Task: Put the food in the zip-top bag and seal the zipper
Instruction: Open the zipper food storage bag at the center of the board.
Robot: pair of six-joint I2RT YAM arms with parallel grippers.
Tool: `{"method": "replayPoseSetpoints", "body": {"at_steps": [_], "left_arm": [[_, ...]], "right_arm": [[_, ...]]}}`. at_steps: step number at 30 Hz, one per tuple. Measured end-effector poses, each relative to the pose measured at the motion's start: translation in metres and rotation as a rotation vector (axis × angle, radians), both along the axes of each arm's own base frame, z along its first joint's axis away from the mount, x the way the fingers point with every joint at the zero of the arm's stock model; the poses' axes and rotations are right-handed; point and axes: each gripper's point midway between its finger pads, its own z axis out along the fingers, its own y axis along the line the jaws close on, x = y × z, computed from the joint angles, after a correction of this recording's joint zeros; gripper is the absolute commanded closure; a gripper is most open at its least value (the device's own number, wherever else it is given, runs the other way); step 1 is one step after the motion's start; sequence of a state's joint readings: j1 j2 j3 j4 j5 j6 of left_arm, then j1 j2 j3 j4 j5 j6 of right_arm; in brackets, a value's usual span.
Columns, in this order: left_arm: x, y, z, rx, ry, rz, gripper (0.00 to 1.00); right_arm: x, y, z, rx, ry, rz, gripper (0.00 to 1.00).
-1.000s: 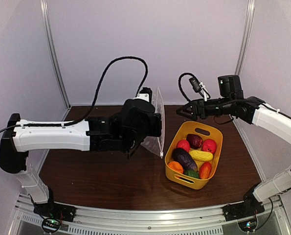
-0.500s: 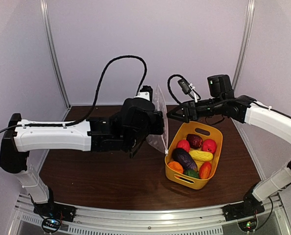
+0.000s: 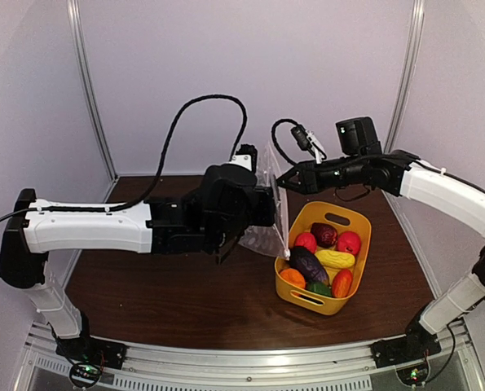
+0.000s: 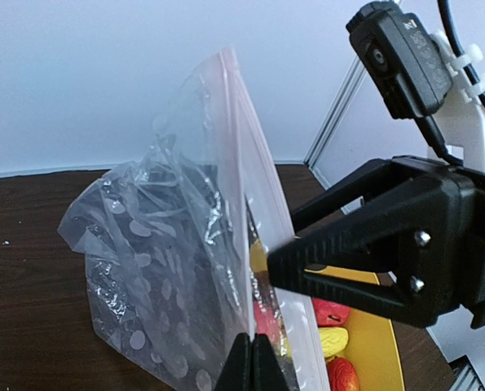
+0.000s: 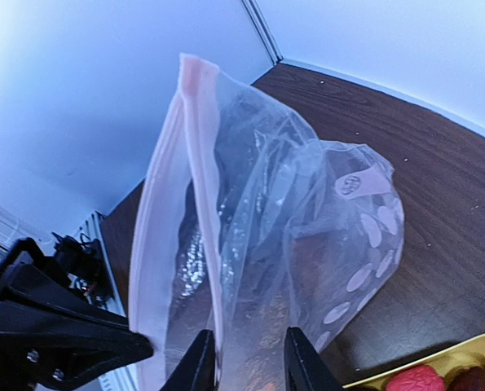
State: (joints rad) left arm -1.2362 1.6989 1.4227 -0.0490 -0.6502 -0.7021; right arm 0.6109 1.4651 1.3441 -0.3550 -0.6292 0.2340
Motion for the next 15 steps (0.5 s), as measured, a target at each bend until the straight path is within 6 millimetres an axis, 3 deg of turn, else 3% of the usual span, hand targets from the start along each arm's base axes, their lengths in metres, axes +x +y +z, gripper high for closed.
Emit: {"method": "replayPoseSetpoints", "body": {"at_steps": [4,9,15], "left_arm": [[-0.002,0.005,-0.005,-0.001,0.0,-0.001,1.0],[-0.004,0.019,-0.007,0.007,-0.001,0.015,1.0],[-0.003,0.049,0.004,0.037,-0.018,0.094,1.0]], "right_arm": [[0.009,-0.005,-0.01,-0.047,-0.002,-0.048,1.0],[0.023,-0.021,-0.024,-0.143,-0.026,-0.146,1.0],[0.043,-0.045,-0.032,-0.257,-0.09,-0.283,1.0]]}}
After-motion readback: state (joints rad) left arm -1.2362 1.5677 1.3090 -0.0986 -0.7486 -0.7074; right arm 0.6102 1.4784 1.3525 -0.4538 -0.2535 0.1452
